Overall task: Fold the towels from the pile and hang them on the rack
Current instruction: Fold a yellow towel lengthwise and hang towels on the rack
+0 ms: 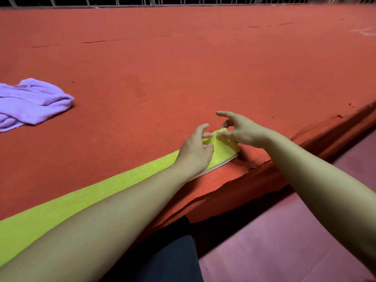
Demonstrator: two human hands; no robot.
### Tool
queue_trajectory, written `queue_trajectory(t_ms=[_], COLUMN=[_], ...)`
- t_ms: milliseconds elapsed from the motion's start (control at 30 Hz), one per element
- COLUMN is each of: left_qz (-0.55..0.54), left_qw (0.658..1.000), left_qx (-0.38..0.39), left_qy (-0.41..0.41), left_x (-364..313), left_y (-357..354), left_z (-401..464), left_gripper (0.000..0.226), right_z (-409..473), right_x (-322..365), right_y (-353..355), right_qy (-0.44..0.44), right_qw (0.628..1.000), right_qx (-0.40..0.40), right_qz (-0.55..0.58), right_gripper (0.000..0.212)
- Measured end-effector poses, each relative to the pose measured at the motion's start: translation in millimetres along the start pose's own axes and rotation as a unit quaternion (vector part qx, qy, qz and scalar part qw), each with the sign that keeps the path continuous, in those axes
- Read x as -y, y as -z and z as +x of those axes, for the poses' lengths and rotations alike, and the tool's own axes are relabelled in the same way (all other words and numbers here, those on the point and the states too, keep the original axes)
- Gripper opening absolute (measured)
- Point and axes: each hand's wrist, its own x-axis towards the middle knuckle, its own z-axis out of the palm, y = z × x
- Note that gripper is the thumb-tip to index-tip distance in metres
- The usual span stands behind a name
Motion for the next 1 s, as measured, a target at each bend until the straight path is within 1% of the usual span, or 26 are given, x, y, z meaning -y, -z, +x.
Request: queue_trajectory(t_ms=[67,133,200,267,367,400,433,467,533,600,633,667,700,733,867,1000], left_qz=[-0.008,-0.011,-0.016,-0.034,-0.059,-0.064,-0.068,-0.069,-0.068,-0.067,-0.061,-0.053,-0.047,-0.041,-0.011,-0.004], left_qw=[1.0,1.0,1.0,0.999,0.997,0.996,0.995,0.992,0.986,0.981,0.981,0.981,0.981,0.981,0.978,0.971], left_qx=[-0.001,-0.001,-0.003,-0.012,-0.041,-0.057,-0.077,-0.102,-0.151,-0.177,-0.182,-0.186,-0.188,-0.19,-0.208,-0.228], left_qy=[0.007,0.01,0.005,-0.003,-0.009,-0.008,-0.004,0.002,0.021,0.028,0.028,0.026,0.022,0.02,0.026,0.071], left_x=[-3.2,-7.8,-13.5,-17.6,-21.7,-22.8,-23.9,-24.2,-23.2,-21.5,-21.3,-21.2,-22.2,-22.3,-18.8,-7.0], left_y=[-3.1,-4.5,-4.1,-1.8,4.3,7.1,10.7,14.6,24.0,33.5,37.8,41.7,45.8,50.1,79.1,117.4], left_z=[-1.9,-5.2,-8.9,-12.6,-18.7,-20.9,-22.9,-24.5,-27.0,-29.1,-30.8,-33.0,-36.1,-39.7,-56.8,-82.1], left_gripper=[0.058,0.058,0.06,0.065,0.084,0.093,0.098,0.099,0.086,0.073,0.067,0.062,0.058,0.055,0.056,0.068], right_z=[-3.6,-4.3,-3.1,-4.3,-8.6,-9.5,-10.5,-11.1,-12.5,-13.6,-13.8,-13.3,-12.5,-12.2,-10.8,-3.1], right_x=[2.9,5.6,11.3,24.3,49.3,55.1,59.4,62.7,68.1,72.6,74.9,77.3,80.4,85.0,112.5,153.0], right_y=[-1.3,-2.1,-1.5,-2.1,-5.8,-7.6,-8.9,-10.3,-13.2,-16.9,-18.4,-20.3,-21.6,-22.7,-33.6,-62.4], right_qy=[-0.02,-0.044,-0.066,-0.085,-0.099,-0.095,-0.087,-0.073,-0.03,0.021,0.044,0.066,0.082,0.092,0.127,0.155], right_qw=[0.997,0.983,0.957,0.933,0.88,0.861,0.85,0.848,0.87,0.916,0.94,0.959,0.968,0.971,0.959,0.949], right_qx=[-0.002,-0.006,-0.005,0.01,0.053,0.069,0.08,0.088,0.104,0.105,0.09,0.073,0.062,0.059,0.086,0.149], right_qz=[0.071,0.18,0.281,0.35,0.461,0.495,0.514,0.517,0.481,0.388,0.327,0.267,0.228,0.213,0.237,0.229], right_gripper=[0.076,0.073,0.071,0.063,0.048,0.049,0.054,0.059,0.066,0.063,0.061,0.059,0.058,0.058,0.058,0.057])
